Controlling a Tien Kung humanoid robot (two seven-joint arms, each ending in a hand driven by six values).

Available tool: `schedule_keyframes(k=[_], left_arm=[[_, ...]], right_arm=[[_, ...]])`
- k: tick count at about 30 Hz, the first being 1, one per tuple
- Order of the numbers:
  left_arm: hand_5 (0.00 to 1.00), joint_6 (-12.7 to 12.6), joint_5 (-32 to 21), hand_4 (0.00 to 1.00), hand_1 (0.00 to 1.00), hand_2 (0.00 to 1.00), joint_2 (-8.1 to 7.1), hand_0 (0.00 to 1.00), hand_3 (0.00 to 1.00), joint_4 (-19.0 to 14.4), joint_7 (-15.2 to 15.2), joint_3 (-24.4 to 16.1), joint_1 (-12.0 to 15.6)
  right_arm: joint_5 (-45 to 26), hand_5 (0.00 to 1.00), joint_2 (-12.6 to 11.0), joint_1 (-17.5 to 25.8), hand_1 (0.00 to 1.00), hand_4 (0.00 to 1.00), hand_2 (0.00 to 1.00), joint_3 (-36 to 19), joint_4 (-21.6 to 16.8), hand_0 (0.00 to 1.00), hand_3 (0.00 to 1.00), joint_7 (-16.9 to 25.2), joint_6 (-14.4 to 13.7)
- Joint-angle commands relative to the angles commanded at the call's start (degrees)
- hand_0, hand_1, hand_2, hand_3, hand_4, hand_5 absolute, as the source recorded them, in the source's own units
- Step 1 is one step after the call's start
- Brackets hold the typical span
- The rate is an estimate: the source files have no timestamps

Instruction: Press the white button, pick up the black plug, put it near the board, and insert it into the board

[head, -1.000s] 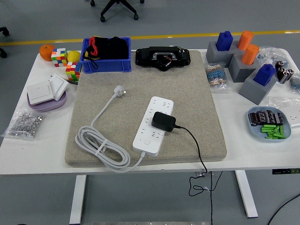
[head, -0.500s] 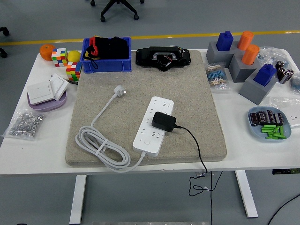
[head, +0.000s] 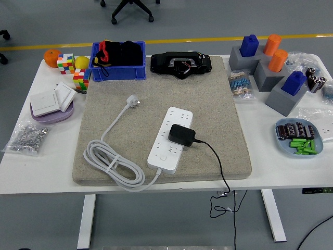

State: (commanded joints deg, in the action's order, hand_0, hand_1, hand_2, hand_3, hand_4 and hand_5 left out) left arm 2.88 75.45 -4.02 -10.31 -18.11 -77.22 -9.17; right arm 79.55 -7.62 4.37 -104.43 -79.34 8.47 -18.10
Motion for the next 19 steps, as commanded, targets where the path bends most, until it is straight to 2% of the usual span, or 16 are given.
schedule_keyframes(k=[19], left_arm=[[0.254, -0.01, 0.1, 0.651, 0.662, 0.586, -0.07, 0.707, 0.675, 0.0, -0.07, 0.05, -0.1]], right_arm=[[1.64, 0.467, -0.05, -0.06, 0.821, 0.897, 0.808, 0.17, 0.01, 0.864, 0.78, 0.07, 0.37]])
